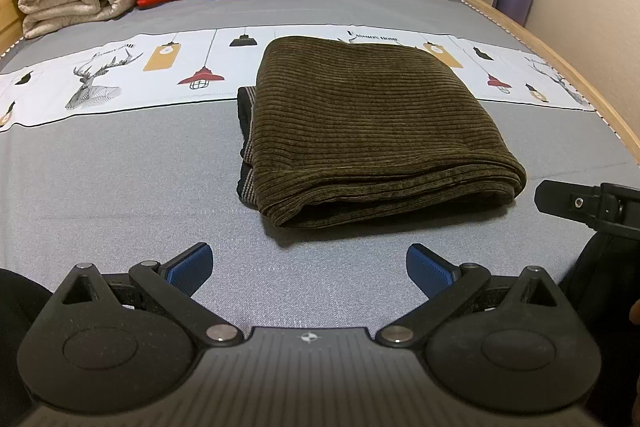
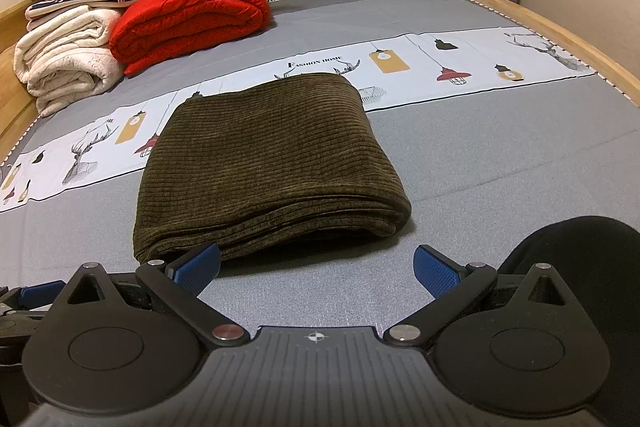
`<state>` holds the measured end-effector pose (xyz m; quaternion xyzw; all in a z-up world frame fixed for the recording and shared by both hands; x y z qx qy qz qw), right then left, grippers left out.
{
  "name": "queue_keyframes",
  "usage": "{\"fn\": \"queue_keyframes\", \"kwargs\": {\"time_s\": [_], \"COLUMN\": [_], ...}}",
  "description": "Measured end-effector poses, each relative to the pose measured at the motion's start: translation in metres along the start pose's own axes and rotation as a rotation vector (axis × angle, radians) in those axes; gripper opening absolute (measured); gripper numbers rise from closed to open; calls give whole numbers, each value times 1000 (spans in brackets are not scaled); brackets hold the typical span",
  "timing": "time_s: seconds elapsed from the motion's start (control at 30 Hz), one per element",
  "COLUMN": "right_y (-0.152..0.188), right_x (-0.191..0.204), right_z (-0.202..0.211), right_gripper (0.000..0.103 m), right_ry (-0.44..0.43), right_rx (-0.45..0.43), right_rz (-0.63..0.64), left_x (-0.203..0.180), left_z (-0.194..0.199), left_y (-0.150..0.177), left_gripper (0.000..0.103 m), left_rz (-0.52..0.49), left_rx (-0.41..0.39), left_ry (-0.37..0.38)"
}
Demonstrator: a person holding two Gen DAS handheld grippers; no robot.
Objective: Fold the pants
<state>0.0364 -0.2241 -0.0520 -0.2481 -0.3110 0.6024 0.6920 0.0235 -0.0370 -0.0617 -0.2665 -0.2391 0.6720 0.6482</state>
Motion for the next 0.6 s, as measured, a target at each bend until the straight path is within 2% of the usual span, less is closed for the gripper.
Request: {"fn": "queue_keyframes", "kwargs": {"time_s": [0.3,0.6], "right_y": [1,3], "right_x": [-1,1], "right_z": [-1,-2], "right_gripper": [102,102], "right_ry": [-5,3], "right_rx": [-1,10], "right_rz": [-4,18], "left_x": [-3,-1], "left_z": [0,6], "left_y": [1,-3], "left_gripper": [103,103], "left_rz": [-10,-12], "left_rx": [0,-36], "left_ry": [-2,11]}}
Point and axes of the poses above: each gripper's, at about its wrist camera, not at the fingertips, and z roughly against the way its jaws point, x to its left, y to its underside, the point moved 5 cm from there along -z, roughly the way its jaws point, and after that the axes turned 1 degree about -x, right-handed, at the moved point
